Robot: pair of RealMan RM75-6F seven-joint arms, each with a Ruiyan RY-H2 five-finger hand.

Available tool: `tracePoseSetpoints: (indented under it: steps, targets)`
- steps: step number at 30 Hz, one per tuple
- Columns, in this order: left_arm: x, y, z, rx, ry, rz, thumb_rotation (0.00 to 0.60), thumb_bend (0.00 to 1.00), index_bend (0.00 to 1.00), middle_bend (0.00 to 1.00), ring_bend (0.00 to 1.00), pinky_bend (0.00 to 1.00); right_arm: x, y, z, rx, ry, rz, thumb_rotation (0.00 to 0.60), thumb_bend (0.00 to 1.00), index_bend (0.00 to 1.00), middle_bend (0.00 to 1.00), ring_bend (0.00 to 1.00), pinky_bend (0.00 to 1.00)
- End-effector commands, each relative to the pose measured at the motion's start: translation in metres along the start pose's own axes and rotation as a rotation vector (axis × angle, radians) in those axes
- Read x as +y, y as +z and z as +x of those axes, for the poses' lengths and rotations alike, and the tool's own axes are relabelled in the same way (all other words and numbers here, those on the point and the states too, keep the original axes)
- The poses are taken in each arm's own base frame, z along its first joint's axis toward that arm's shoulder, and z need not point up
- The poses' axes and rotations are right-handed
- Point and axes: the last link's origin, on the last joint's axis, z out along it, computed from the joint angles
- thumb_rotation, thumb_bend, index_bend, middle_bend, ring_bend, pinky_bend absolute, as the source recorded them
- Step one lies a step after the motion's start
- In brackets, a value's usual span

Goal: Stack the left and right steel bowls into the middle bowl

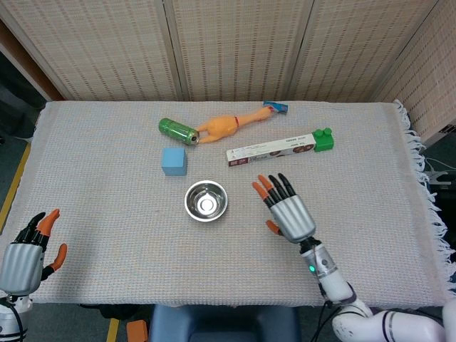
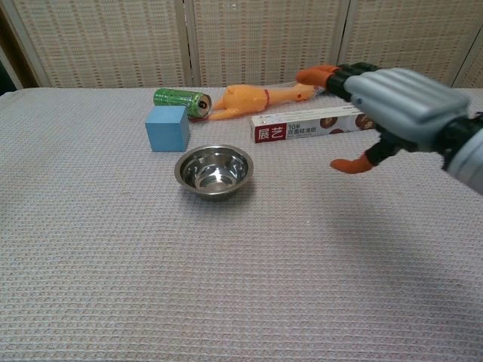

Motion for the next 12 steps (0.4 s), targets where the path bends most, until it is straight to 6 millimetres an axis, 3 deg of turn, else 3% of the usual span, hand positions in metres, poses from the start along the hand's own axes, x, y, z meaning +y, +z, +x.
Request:
tracePoseSetpoints:
  steps: [1, 5, 12]
  targets:
    - [-0.001, -0.007, 0.006, -0.027, 0.041, 0.034, 0.600, 0.44, 0.00, 0.13, 0.09, 0.32, 0.083, -0.114, 0.023, -0.005, -0.073, -0.241, 0.600, 0.14, 0.00, 0.00, 0.00, 0.00]
    - [0.001, -0.009, 0.006, -0.071, 0.075, 0.071, 0.600, 0.44, 0.00, 0.11, 0.07, 0.31, 0.113, -0.150, 0.018, -0.023, -0.070, -0.345, 0.600, 0.14, 0.00, 0.00, 0.00, 0.00]
    - [0.002, -0.007, 0.005, -0.145, 0.064, 0.084, 0.600, 0.44, 0.00, 0.09, 0.06, 0.32, 0.125, -0.161, 0.029, -0.024, -0.023, -0.349, 0.600, 0.14, 0.00, 0.00, 0.00, 0.00]
